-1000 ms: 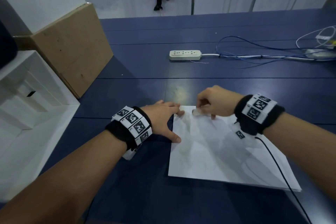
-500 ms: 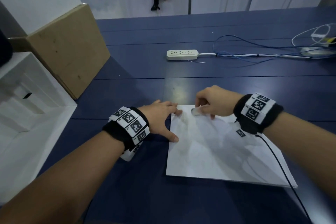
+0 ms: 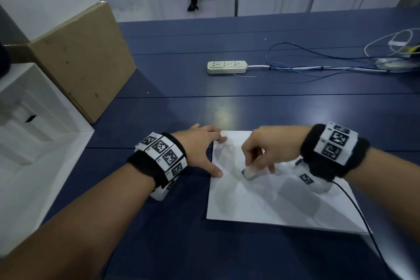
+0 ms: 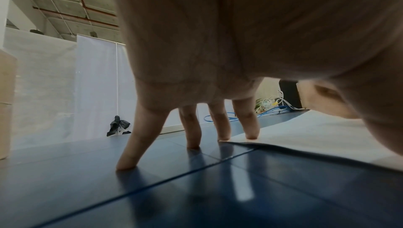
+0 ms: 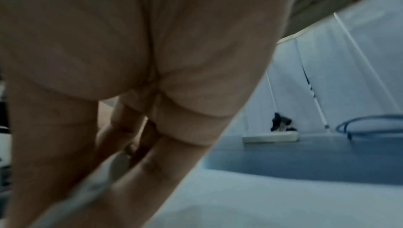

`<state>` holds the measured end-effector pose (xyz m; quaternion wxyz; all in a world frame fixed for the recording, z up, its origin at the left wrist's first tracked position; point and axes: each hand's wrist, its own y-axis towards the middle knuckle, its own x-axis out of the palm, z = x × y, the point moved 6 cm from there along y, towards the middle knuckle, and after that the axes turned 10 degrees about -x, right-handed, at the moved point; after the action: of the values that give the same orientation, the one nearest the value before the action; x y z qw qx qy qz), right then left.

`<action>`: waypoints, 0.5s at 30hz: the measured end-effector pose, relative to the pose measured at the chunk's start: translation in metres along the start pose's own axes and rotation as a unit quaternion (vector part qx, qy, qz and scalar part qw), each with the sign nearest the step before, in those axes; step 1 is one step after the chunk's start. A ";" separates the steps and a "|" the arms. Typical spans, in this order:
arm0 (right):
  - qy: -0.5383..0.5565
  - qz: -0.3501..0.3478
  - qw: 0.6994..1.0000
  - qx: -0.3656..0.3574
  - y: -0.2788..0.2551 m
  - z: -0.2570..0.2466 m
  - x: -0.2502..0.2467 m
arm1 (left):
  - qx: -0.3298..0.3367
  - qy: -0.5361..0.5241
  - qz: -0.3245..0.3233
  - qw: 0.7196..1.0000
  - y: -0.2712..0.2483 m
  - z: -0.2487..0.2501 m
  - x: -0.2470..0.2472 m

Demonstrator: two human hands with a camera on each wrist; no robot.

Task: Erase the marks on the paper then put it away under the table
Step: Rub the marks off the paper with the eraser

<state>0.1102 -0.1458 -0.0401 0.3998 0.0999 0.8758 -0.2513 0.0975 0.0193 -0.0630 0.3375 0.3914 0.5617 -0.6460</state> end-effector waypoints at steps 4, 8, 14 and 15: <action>-0.051 0.079 0.995 0.031 0.009 0.017 -0.018 | 0.002 0.008 0.000 1.000 -0.002 0.002 -0.001; -0.066 0.186 0.978 0.064 0.007 0.034 -0.039 | 0.002 0.012 0.000 1.000 -0.003 0.004 -0.002; -0.027 0.035 0.999 -0.007 0.001 0.002 -0.002 | 0.001 0.005 -0.002 1.000 -0.002 0.003 -0.001; -0.057 0.070 0.996 0.003 0.005 0.008 -0.011 | 0.001 0.006 -0.002 1.000 -0.002 0.004 -0.002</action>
<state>0.1245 -0.1452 -0.0383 0.4656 0.1475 0.8415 -0.2309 0.0958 0.0157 -0.0603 0.3320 0.3944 0.5641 -0.6450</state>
